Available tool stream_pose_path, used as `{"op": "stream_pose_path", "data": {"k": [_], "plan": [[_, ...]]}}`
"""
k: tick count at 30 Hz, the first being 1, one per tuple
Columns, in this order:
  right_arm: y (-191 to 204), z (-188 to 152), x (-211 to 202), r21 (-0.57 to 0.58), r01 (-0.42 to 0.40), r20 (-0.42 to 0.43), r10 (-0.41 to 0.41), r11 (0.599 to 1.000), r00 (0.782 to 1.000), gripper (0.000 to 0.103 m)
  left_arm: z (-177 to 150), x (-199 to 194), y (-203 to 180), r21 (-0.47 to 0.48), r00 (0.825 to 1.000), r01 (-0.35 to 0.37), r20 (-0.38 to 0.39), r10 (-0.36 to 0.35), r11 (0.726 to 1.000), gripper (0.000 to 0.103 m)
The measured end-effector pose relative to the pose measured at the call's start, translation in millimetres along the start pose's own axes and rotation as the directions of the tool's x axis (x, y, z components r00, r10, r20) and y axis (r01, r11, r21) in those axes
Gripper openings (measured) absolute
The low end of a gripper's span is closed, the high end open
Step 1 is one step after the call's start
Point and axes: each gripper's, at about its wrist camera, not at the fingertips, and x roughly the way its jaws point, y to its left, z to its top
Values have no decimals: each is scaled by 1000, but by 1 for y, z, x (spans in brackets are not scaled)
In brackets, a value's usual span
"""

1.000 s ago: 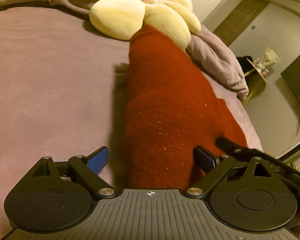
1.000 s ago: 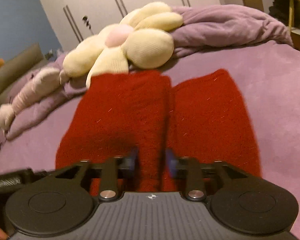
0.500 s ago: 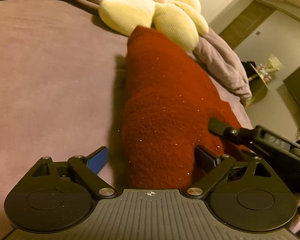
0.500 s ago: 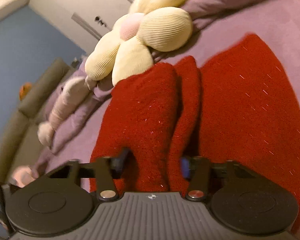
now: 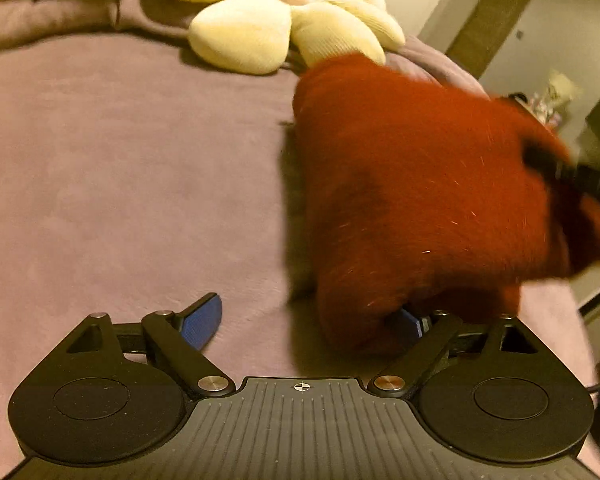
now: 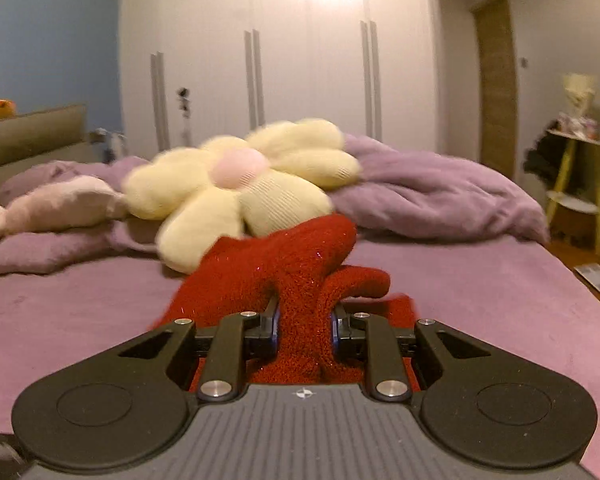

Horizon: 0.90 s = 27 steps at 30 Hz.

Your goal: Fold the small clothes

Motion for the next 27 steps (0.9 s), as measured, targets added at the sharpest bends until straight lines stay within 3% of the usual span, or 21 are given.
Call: {"op": "stream_pose_path", "data": {"k": [4,9,10,12,13,15,18,20,22,24,27], "plan": [[-24,-26,18,-18,85,-75,-86,996,993,20,-5,2,-6,24,1000,-7,-22,7,1000,93],[-49,-61,39,-2,76,-129,-75,997,989,26,-7,6,-9,29,998,-7,-57,9,1000,95],[-57,-64,42,36,63,-134,-58,997,989,30,-7,6,-7,25,998,-9,-64,10,1000,95],[-71,-57,46,126,84,-171,-62,988,983,66,-5,6,-3,18,997,-3,-72,5,1000,94],[-76,-53,40,163,95,-185,-65,982,981,66,-5,3,0,21,997,-2,-75,3,1000,94],[-79,-45,26,199,110,-178,-74,974,981,60,-8,-6,6,32,997,-13,-72,15,999,94],[-59,-33,0,127,140,-79,-130,982,988,52,-9,-23,17,-2,998,-30,-56,30,1000,94],[-41,-26,-7,101,94,-24,-92,990,995,50,-11,-36,28,-62,998,-46,-44,43,997,95],[-22,-21,1,72,25,-29,-23,997,999,42,-10,-44,35,-113,997,-70,-44,66,991,95],[1,-21,16,25,-33,-60,35,999,998,22,-12,-49,38,-118,994,-97,-52,91,988,95],[21,-32,36,-10,-77,-125,76,997,989,17,-14,-50,41,-91,987,-153,-66,148,984,96]]}}
